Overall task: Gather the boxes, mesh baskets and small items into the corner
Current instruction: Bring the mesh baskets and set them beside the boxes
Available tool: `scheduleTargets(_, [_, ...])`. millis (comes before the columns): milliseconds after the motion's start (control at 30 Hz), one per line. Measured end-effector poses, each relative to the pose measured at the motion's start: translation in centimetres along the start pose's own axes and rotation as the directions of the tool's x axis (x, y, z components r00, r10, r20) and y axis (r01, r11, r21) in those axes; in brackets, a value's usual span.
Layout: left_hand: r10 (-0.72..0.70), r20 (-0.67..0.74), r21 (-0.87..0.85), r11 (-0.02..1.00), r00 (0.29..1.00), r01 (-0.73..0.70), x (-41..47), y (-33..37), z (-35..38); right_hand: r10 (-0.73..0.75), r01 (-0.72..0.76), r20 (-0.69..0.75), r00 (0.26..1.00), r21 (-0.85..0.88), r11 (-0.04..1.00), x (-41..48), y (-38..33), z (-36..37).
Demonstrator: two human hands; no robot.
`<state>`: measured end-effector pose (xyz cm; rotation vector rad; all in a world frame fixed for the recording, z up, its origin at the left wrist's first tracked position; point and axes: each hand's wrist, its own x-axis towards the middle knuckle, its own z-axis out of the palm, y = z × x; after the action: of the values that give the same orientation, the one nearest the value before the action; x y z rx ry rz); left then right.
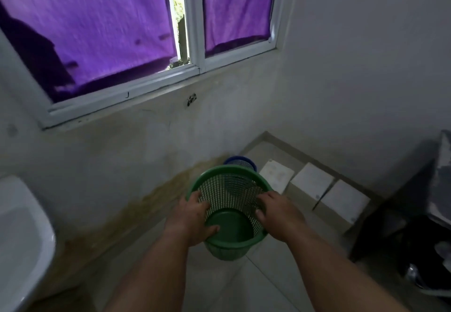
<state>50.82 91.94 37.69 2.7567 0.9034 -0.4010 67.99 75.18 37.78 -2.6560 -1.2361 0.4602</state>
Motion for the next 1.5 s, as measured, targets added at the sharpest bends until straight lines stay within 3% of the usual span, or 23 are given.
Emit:
scheduleTargets(367, [0.003,0.264,-0.070,0.997,0.964,0.016,19.9,-5.9,-2.0,-0.019,0.016,0.139,0.990,0.028,0.999,22.9,0.8,2.6])
scheduleTargets(567, [-0.075,0.348,-0.097,0.989,0.934,0.115,32.2,-8.0,3.1,-0.044,0.028,0.275,0.960,0.060,0.998,35.6,3.5,8.7])
scheduleTargets(700, [-0.119,0.336,-0.176,0.967,0.934,0.186,38.9,-9.7,8.5,-0.023,-0.008,0.376,0.926,0.081,0.997,41.6,4.6,13.4])
scheduleTargets(867, [-0.201,0.312,-0.293,0.909,0.929,0.295,46.6,-11.0,15.9,0.033,-0.066,0.398,0.917,0.070,0.995,48.1,6.2,20.1])
scheduleTargets(1167, [-0.210,0.393,-0.302,0.890,0.895,0.341,53.8,-13.9,28.0,0.124,-0.163,0.449,0.885,0.049,0.985,53.7,8.4,31.7])
scheduleTargets(1500, [-0.229,0.458,-0.349,0.843,0.859,0.410,54.6,-14.2,34.0,0.133,-0.216,0.492,0.860,0.115,0.970,53.1,10.0,37.9])
